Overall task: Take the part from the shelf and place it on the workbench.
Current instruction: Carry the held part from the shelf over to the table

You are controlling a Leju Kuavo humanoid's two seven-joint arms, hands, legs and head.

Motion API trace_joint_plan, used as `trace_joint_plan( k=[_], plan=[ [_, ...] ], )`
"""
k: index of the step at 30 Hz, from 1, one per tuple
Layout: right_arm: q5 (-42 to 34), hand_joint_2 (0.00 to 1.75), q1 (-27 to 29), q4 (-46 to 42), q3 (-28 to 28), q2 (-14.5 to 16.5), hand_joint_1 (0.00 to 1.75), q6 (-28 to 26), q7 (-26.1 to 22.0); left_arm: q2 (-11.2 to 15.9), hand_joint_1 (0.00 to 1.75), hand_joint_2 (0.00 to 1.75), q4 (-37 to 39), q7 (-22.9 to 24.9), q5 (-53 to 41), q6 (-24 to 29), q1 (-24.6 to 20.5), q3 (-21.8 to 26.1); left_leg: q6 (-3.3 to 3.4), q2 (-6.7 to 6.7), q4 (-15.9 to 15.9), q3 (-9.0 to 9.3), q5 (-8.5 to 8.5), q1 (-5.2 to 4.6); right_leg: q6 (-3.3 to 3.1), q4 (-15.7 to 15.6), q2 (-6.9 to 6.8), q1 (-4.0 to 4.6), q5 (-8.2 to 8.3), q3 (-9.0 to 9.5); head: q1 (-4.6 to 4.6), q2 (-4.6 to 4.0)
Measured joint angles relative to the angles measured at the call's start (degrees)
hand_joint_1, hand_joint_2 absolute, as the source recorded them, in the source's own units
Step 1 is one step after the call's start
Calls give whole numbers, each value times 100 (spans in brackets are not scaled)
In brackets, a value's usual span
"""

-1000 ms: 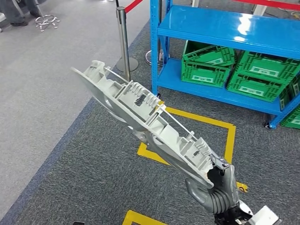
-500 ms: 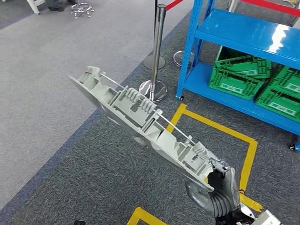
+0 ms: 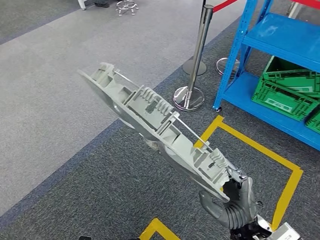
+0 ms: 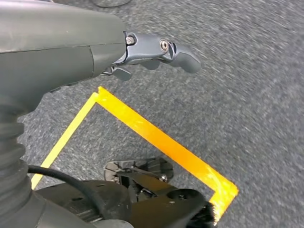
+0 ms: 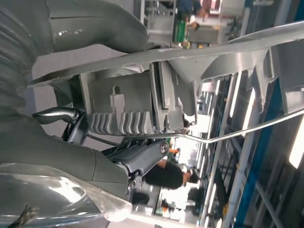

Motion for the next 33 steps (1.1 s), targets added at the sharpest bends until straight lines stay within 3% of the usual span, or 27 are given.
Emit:
trace_joint_plan(
  k=[2,4,6,7,9,11,12,13,14,15,17,19,20,22,23,24,26,28,29,31,33],
  plan=[
    [4,175,1,-2,1,0,175,0,0,3,0,175,-1,2,7,1,-8,-3,35,257,-757,393,275,-35,49,5,-125,16,-40,39,-2,0],
    [5,175,-2,-4,1,0,175,0,0,4,0,175,-3,4,9,1,-25,-7,117,432,-1121,559,322,-89,116,7,-241,48,-78,64,9,0],
    [6,175,-9,-6,1,0,175,0,0,7,0,175,-4,5,15,2,-23,-10,206,333,-1138,538,316,-110,180,-9,-358,57,-102,91,24,-1],
    [8,175,-15,-9,1,-1,175,0,1,7,0,175,-4,5,18,3,-14,-12,242,266,-1151,539,326,-107,210,8,-323,46,-137,90,36,-1],
    [9,175,-14,-20,2,-5,175,0,0,9,0,175,-4,5,22,7,-16,-22,323,129,-1183,546,353,-88,249,335,-26,20,-356,-58,70,0],
    [9,175,-4,-27,4,-15,175,-1,-2,8,0,175,-6,0,22,12,-31,-34,375,-15,-1188,539,362,-91,249,1095,287,12,-704,-450,113,0],
    [9,175,2,-27,5,-20,175,-1,-2,7,0,175,-7,-3,22,11,-34,-39,386,-92,-1187,536,362,-100,242,1459,334,17,-817,-657,126,0],
    [9,175,4,-27,5,-25,175,-2,-1,7,0,175,-7,-5,22,12,-32,-43,388,-172,-1186,538,362,-109,231,1661,351,23,-827,-796,129,0],
    [9,175,5,-27,4,-27,175,-2,1,8,0,175,-7,-5,22,12,-27,-50,388,-252,-1185,543,362,-116,215,1644,361,30,-719,-833,130,0],
    [9,175,6,-27,4,-28,175,-3,2,9,0,175,-7,-5,22,11,-23,-60,387,-335,-1183,552,363,-120,195,1400,389,35,-511,-759,130,0],
    [10,175,6,-30,4,-30,175,-4,2,7,0,175,-8,-4,26,-3,-24,-83,376,-484,-1169,554,365,-126,149,629,647,28,-77,-449,128,0],
    [11,175,12,-39,5,-31,175,-5,-2,2,0,175,-11,-1,39,-28,-34,-99,333,-614,-1146,504,384,-116,126,161,904,16,70,-235,125,0],
    [11,175,13,-44,4,-32,175,-9,-3,2,0,175,-12,2,51,-40,-34,-105,296,-678,-1140,470,403,-103,115,106,935,19,57,-208,123,0],
    [13,175,10,-51,2,-32,175,-16,-1,7,0,175,-14,7,68,-52,-15,-119,226,-773,-1134,429,428,-75,80,64,798,27,84,-184,124,0],
    [14,175,7,-53,1,-32,175,-19,0,8,0,175,-14,9,73,-56,-5,-125,196,-706,-1069,401,375,-82,57,38,714,21,104,-165,113,0],
    [13,175,8,-56,1,-32,175,-22,0,10,0,175,-15,11,75,-57,-3,-128,169,-573,-903,333,250,-93,38,13,617,14,123,-147,99,0],
    [12,175,12,-60,-1,-32,175,-32,-2,10,0,175,-20,12,78,-60,-17,-132,116,-229,-264,74,-144,-95,19,-1,422,21,138,-135,75,0],
    [12,175,13,-62,-3,-32,175,-42,-3,10,0,175,-24,12,82,-67,-26,-136,73,-92,310,-134,-393,-59,14,10,232,31,135,-147,73,0],
    [15,175,11,-62,-3,-32,175,-43,-3,10,0,175,-24,12,85,-71,-23,-138,58,-65,338,-109,-368,-39,14,13,146,31,134,-153,73,0],
    [20,175,11,-62,-3,-32,175,-44,-2,10,0,175,-24,12,87,-73,-13,-139,40,-32,89,69,-197,-10,17,17,30,31,132,-159,73,0],
    [22,175,10,-62,-3,-33,175,-44,-2,10,0,175,-24,12,88,-73,-11,-139,36,-16,-82,171,-109,-2,18,19,-3,31,132,-160,74,0]
  ],
)
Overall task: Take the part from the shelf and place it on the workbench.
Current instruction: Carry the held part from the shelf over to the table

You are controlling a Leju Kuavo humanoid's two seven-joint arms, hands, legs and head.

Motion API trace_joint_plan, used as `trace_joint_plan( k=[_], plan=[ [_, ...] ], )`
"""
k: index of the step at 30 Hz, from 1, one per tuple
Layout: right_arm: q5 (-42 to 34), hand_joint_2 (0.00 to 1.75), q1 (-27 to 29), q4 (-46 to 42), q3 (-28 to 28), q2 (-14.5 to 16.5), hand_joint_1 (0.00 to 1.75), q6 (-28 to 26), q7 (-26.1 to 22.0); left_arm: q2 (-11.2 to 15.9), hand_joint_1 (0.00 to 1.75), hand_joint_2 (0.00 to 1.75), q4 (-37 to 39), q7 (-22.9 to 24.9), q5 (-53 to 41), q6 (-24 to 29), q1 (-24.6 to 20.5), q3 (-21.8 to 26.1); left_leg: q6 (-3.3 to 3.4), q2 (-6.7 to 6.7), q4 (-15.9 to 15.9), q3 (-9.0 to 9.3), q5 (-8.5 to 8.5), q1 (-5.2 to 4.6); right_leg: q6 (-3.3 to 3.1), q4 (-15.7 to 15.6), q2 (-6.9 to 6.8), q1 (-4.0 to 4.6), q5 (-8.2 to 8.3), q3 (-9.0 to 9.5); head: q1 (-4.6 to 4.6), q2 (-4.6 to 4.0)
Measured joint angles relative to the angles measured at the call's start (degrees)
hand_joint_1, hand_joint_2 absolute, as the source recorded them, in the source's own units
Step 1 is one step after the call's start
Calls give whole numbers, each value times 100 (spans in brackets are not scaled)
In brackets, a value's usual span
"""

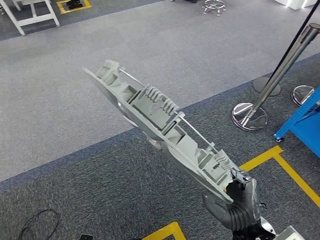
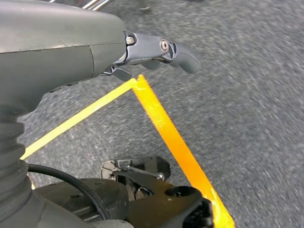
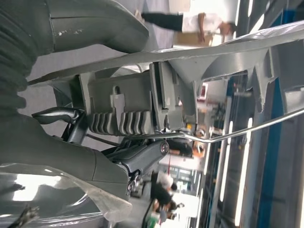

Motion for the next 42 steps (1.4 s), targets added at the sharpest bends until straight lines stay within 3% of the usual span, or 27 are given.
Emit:
trace_joint_plan(
  k=[2,4,6,7,9,11,12,13,14,15,17,19,21,23,25,27,28,29,30,32,34,36,37,39,41,42],
  plan=[
    [0,175,0,0,0,0,175,0,0,0,0,175,0,0,0,0,0,0,-1,8,-74,44,31,2,0,1,-10,0,0,0,0,0],
    [2,175,1,-3,-1,0,175,0,-1,-1,0,175,-2,-1,0,0,-10,0,17,107,-445,251,139,-9,20,16,-72,13,-7,-4,0,0],
    [9,175,-7,-13,1,0,175,4,-3,2,0,175,-6,-7,2,0,-16,0,138,165,-908,452,284,-44,124,42,-195,14,-16,-16,11,0],
    [13,175,-10,-17,2,-1,175,5,-4,3,0,175,-8,-9,3,1,-18,0,217,167,-1068,499,339,-60,184,98,-162,13,-77,-48,18,0],
    [18,175,-9,-20,4,-3,175,7,-5,6,0,175,-9,-13,5,1,-25,-1,332,46,-1087,431,412,-59,237,485,103,-8,-399,-214,38,0],
    [19,175,-2,-20,4,-9,175,7,-7,4,0,175,-11,-15,7,0,-44,-2,384,-58,-1086,347,470,-84,224,1214,307,2,-825,-501,56,0],
    [20,175,0,-20,4,-14,175,7,-6,3,0,175,-13,-15,8,0,-46,-2,396,-120,-1086,304,505,-100,211,1499,337,9,-933,-602,61,0],
    [20,175,1,-20,4,-19,175,7,-5,4,0,175,-13,-16,10,0,-44,-2,398,-185,-1085,264,540,-114,191,1613,350,17,-939,-623,61,0],
    [21,175,2,-20,4,-24,175,7,-5,5,0,175,-13,-16,13,0,-40,-2,396,-258,-1084,226,578,-125,163,1499,366,25,-837,-530,60,0],
    [21,175,1,-20,4,-27,175,7,-4,5,0,175,-14,-17,16,0,-39,-2,389,-335,-1084,192,616,-132,125,1176,416,36,-671,-327,60,0],
    [22,175,-3,-21,4,-31,175,7,-6,-3,0,175,-18,-17,16,-2,-45,-2,361,-478,-1080,132,684,-134,49,368,661,55,-426,165,56,0],
    [26,175,-5,-22,4,-32,175,7,-8,-9,0,175,-22,-17,6,-8,-49,-2,302,-602,-1076,87,746,-123,32,-34,811,72,-381,372,64,0],
    [32,175,-8,-22,5,-34,175,5,-9,-4,0,175,-22,-17,-3,-7,-39,-3,227,-709,-1084,54,801,-113,19,-96,700,75,-346,353,86,0],
    [36,175,-8,-24,5,-35,175,3,-11,0,0,175,-23,-17,-5,0,-25,-4,167,-545,-959,-12,675,-115,-42,-159,546,56,-274,358,82,0],
    [35,175,5,-30,4,-35,175,1,-14,2,0,175,-24,-17,-9,4,-30,-4,92,-223,-434,-192,246,-94,-84,-200,368,47,-221,349,59,-1],
    [35,175,12,-33,4,-35,175,-4,-15,2,0,175,-24,-17,-12,7,-38,-6,-2,-85,243,-387,-143,-33,-88,-201,173,46,-208,329,50,-1],
    [36,175,12,-33,4,-35,175,-7,-14,2,0,175,-24,-17,-13,10,-34,-7,-42,-58,411,-397,-193,1,-81,-199,80,42,-207,322,48,0],
    [38,175,11,-33,4,-35,175,-9,-14,2,0,175,-24,-17,-13,13,-28,-8,-78,-32,362,-308,-132,34,-67,-194,-5,36,-210,331,49,0],
    [40,175,10,-33,4,-35,175,-11,-13,2,0,175,-24,-17,-13,19,-24,-9,-107,15,108,-125,9,62,-45,-186,-84,28,-217,350,49,0],
    [45,175,8,-33,4,-35,175,-14,-14,2,0,175,-26,-17,-13,32,-24,-13,-115,242,-609,312,258,62,37,-156,-222,24,-255,371,42,0],
    [51,175,5,-33,4,-36,175,-16,-14,1,0,175,-30,-17,-13,39,-24,-20,-14,410,-980,519,299,11,127,-127,-338,36,-301,381,46,0],
    [56,175,-7,-35,6,-37,175,-14,-14,6,0,175,-31,-17,-12,45,-17,-26,113,336,-1014,509,266,-27,192,-123,-453,33,-324,432,58,0],
    [57,175,-18,-37,7,-37,175,-15,-14,9,0,175,-31,-17,-10,49,-14,-28,158,268,-1038,507,260,-26,222,-108,-435,17,-358,444,62,0],
    [61,175,-26,-40,9,-40,175,-18,-16,16,0,175,-31,-18,-4,62,-25,-32,238,142,-1071,508,283,-11,259,167,-136,-14,-545,303,91,0],
    [66,175,-16,-39,10,-48,175,-22,-19,17,0,175,-31,-20,-2,73,-45,-36,292,8,-1079,503,296,-11,260,919,240,-26,-863,-100,132,0],
    [70,175,-11,-38,10,-52,175,-24,-20,16,0,175,-31,-21,-2,76,-52,-37,306,-67,-1078,501,298,-18,254,1324,317,-24,-975,-339,143,0]
  ],
)
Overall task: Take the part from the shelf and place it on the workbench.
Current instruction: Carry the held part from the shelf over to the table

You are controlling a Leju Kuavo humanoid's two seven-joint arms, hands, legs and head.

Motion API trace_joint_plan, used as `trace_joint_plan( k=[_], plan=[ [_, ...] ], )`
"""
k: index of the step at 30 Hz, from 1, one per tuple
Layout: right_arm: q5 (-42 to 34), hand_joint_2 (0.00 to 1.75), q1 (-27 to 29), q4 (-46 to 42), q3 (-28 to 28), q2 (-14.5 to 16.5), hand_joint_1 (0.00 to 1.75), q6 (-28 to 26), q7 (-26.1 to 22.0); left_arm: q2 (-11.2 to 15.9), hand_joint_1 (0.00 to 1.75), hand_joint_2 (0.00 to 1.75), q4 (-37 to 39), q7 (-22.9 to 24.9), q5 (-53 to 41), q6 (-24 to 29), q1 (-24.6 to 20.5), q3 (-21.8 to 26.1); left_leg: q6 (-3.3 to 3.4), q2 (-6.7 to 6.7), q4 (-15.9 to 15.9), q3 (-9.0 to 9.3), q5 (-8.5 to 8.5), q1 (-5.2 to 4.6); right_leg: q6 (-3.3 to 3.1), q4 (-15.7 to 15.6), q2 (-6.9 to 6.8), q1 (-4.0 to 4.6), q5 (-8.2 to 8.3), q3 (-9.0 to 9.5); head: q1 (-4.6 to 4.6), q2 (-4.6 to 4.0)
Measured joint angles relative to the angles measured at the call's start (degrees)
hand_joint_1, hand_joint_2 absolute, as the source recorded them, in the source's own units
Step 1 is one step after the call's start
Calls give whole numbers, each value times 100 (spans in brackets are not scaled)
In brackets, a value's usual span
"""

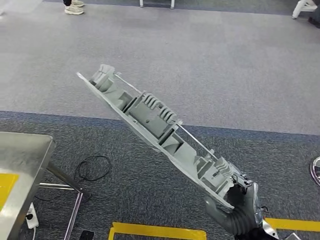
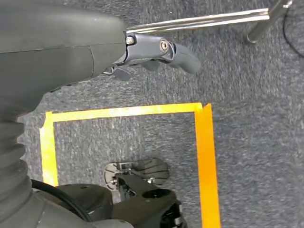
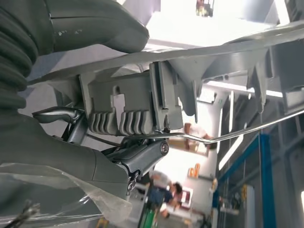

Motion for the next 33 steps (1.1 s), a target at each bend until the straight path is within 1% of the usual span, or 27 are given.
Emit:
trace_joint_plan(
  k=[1,2,3,4,5,6,7,8,10,11,12,14,15,16,17,18,19,21,23,25,26,27,29,30,31,32,33],
  plan=[
    [9,175,4,1,1,-4,175,-2,0,-2,0,175,0,-1,-1,4,-2,-1,5,-80,1,4,0,-9,-9,259,30,3,-12,-183,2,0],
    [22,175,5,2,1,-10,175,-3,0,-2,0,175,0,-3,0,9,-2,-2,8,-162,3,11,0,-15,-23,311,44,5,88,-274,3,0],
    [42,175,5,2,1,-16,175,-6,-1,-2,0,175,-1,-6,1,14,-2,-3,8,-246,4,21,0,-18,-42,118,67,6,299,-248,3,0],
    [65,175,5,2,1,-22,175,-8,-2,-3,0,175,-2,-8,1,18,-4,-4,7,-331,6,29,0,-16,-67,-252,154,6,570,-135,3,0],
    [89,175,3,1,2,-31,175,-10,-3,-7,0,175,-3,-10,2,20,-9,-8,-1,-407,11,27,0,-16,-93,-630,318,0,779,4,2,0],
    [117,175,0,-3,5,-38,175,-11,-7,-10,0,175,-5,-11,0,20,-15,-14,-18,-484,21,8,4,-11,-111,-969,469,-8,914,142,2,0],
    [149,175,-8,-7,9,-45,175,-11,-8,-15,0,175,-7,-11,-4,21,-19,-26,-48,-550,28,-28,16,1,-120,-1176,587,-10,960,227,3,0],
    [183,175,-21,-11,13,-50,175,-10,-9,-16,0,175,-8,-10,-9,21,-19,-43,-87,-614,29,-66,35,17,-125,-1251,630,-7,938,264,7,0],
    [244,175,-58,-16,21,-57,175,-9,-4,-14,0,175,-9,-6,-17,24,-7,-81,-164,-693,24,-124,63,43,-144,-1328,496,-3,946,294,12,0],
    [262,175,-73,-18,27,-58,175,-9,-2,-10,0,175,-10,-4,-19,25,-4,-94,-193,-614,73,-153,26,35,-165,-1363,414,-10,963,312,5,0],
    [272,175,-82,-21,35,-59,175,-9,-1,-8,0,175,-10,-3,-20,26,-9,-101,-217,-470,218,-222,-74,22,-188,-1396,316,-18,976,333,-10,0],
    [278,175,-88,-28,51,-59,175,-9,-2,-4,0,175,-11,-3,-21,26,-29,-105,-260,-129,819,-492,-412,10,-224,-1421,117,-15,975,359,-31,0],
    [278,175,-90,-30,57,-59,175,-9,-2,-3,0,175,-12,-3,-21,26,-35,-105,-283,-47,1182,-656,-571,17,-233,-1419,18,-10,969,363,-35,0],
    [279,175,-92,-30,59,-59,175,-9,-2,-2,0,175,-12,-3,-22,25,-33,-105,-304,-8,1439,-766,-647,27,-237,-1418,-77,-7,961,367,-35,0],
    [284,175,-95,-30,62,-59,175,-9,0,1,0,175,-13,-2,-22,25,-27,-106,-323,15,1518,-791,-622,39,-235,-1416,-164,-8,954,372,-36,0],
    [299,175,-99,-30,67,-59,175,-7,3,3,0,175,-13,0,-24,26,-21,-107,-336,44,1373,-705,-494,50,-228,-1413,-244,-9,944,380,-36,0],
    [326,175,-106,-30,77,-60,175,-2,7,8,0,175,-13,2,-28,26,-17,-107,-341,99,1039,-523,-299,60,-214,-1408,-316,-11,931,393,-37,0],
    [418,175,-141,-30,109,-64,175,14,18,16,0,175,-15,8,-46,27,-29,-111,-309,326,313,-142,-42,38,-163,-1386,-434,7,895,415,-37,0],
    [536,175,-209,-31,154,-78,175,36,34,19,0,175,-20,22,-67,27,-47,-127,-237,448,23,-16,-20,-7,-100,-1371,-533,36,868,428,-26,0],
    [657,175,-294,-31,210,-90,175,61,59,23,0,175,-23,49,-85,27,-45,-146,-157,350,6,-36,-15,-19,-34,-1378,-618,35,847,446,-16,0],
    [712,175,-335,-31,240,-97,175,72,75,25,0,175,-25,61,-97,28,-42,-154,-119,295,-4,-35,-5,-12,-3,-1352,-566,22,806,438,-9,0],
    [760,175,-369,-31,267,-105,175,79,88,27,0,175,-25,70,-106,30,-49,-164,-77,237,-17,-33,9,-1,20,-1227,-449,8,707,385,3,0],
    [834,175,-409,-31,312,-128,175,89,105,27,0,175,-29,76,-120,29,-79,-197,-14,115,-28,-36,27,11,39,-617,-130,-9,373,97,42,0],
    [867,175,-423,-30,331,-140,175,95,112,27,0,175,-32,80,-121,25,-91,-216,4,47,-27,-40,30,8,37,-201,-35,-9,202,-111,54,0],
    [902,175,-440,-29,352,-152,175,101,120,26,0,175,-36,87,-123,14,-96,-231,11,-24,-26,-41,32,3,35,130,9,-6,109,-290,62,0],
    [935,175,-463,-28,373,-163,175,107,129,27,0,175,-39,95,-123,-1,-94,-240,13,-95,-23,-39,37,-2,27,285,29,-4,120,-393,64,0],
    [967,175,-491,-28,394,-175,175,114,137,29,0,175,-40,103,-122,-20,-92,-245,13,-172,-19,-35,42,-5,13,215,44,-2,244,-389,63,0]
  ],
)
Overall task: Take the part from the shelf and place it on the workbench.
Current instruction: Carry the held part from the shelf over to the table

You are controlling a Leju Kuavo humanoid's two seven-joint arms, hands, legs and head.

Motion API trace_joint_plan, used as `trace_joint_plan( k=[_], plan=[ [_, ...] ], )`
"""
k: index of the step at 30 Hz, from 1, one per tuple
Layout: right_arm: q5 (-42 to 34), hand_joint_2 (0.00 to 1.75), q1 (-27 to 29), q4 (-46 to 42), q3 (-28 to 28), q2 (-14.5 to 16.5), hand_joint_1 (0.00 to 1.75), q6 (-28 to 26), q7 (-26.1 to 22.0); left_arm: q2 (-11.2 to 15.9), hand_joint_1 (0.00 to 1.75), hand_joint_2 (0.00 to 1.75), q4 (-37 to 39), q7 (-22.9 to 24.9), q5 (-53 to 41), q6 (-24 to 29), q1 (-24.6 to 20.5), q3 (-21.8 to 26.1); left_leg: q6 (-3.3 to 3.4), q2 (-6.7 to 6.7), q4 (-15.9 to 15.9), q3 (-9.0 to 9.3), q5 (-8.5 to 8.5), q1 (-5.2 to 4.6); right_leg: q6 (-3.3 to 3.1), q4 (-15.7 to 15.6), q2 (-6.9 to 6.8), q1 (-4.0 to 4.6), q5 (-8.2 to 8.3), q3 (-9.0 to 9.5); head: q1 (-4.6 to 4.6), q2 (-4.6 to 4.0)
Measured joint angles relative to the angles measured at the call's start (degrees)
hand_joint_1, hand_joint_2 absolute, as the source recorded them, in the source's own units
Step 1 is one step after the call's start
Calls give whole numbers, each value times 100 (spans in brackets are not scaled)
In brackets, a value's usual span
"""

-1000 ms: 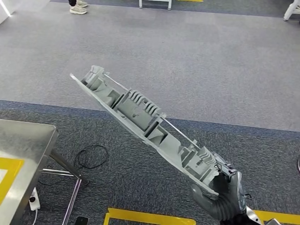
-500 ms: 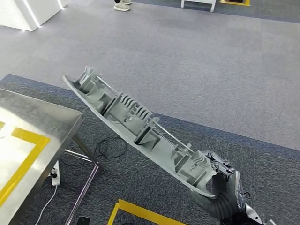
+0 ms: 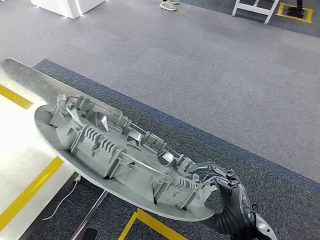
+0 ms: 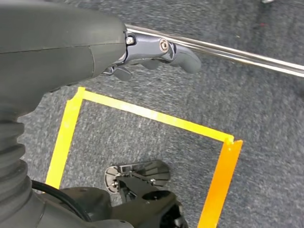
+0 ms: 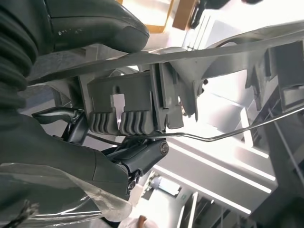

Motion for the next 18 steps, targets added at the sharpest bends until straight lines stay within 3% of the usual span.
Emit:
trace_joint_plan(
  k=[1,3,5,7,8,10,11,12,14,15,16,18],
  plan=[
    [23,175,-30,0,21,-11,175,4,5,2,0,175,-2,5,1,-24,0,-1,-2,-79,5,5,6,-1,-22,-293,37,0,215,114,1,0],
    [45,175,-89,-1,56,-32,175,8,13,1,0,175,-8,6,4,-59,-8,-3,-20,-233,22,-8,18,3,-77,-1051,273,-9,614,447,2,0],
    [52,175,-132,-3,83,-53,175,4,23,-2,0,175,-15,6,8,-74,-16,-5,-81,-360,40,-70,52,25,-107,-1420,450,-8,744,621,11,0],
    [64,175,-183,-3,100,-68,175,-1,37,3,0,175,-16,6,8,-72,-3,-10,-176,-468,33,-143,105,48,-124,-1484,369,0,747,641,22,0],
    [71,175,-210,-2,104,-72,175,-2,45,7,0,175,-17,6,8,-68,6,-13,-215,-416,42,-171,93,43,-148,-1522,295,-6,763,641,20,0],
    [78,175,-237,-3,108,-77,175,-5,53,16,0,175,-19,6,7,-59,4,-21,-269,-136,302,-288,-139,21,-213,-1597,123,-26,806,634,-15,0],
    [78,175,-239,-3,109,-79,175,-6,56,16,0,175,-20,6,7,-58,-6,-26,-288,38,588,-389,-349,22,-239,-1608,33,-24,826,617,-32,0],
    [78,175,-239,-3,111,-80,175,-7,56,16,0,175,-20,6,6,-58,-16,-31,-310,129,952,-512,-572,30,-254,-1608,-56,-19,841,594,-46,0],
    [78,175,-243,-1,123,-81,175,-7,57,18,0,175,-21,6,6,-58,-22,-38,-353,180,1468,-627,-824,50,-256,-1601,-239,-15,878,536,-49,0],
    [79,175,-245,-1,130,-83,175,-7,57,20,0,175,-21,6,6,-58,-19,-40,-370,193,1456,-546,-804,60,-251,-1596,-322,-16,896,505,-49,0],
    [82,175,-248,0,137,-86,175,-7,58,24,0,175,-21,6,4,-57,-18,-42,-380,223,1220,-353,-692,69,-240,-1589,-400,-18,912,475,-50,0],
    [103,175,-262,-1,142,-93,175,-6,67,32,0,175,-22,7,-6,-51,-29,-46,-369,452,417,181,-447,62,-202,-1560,-531,-6,930,437,-53,0]
  ],
)
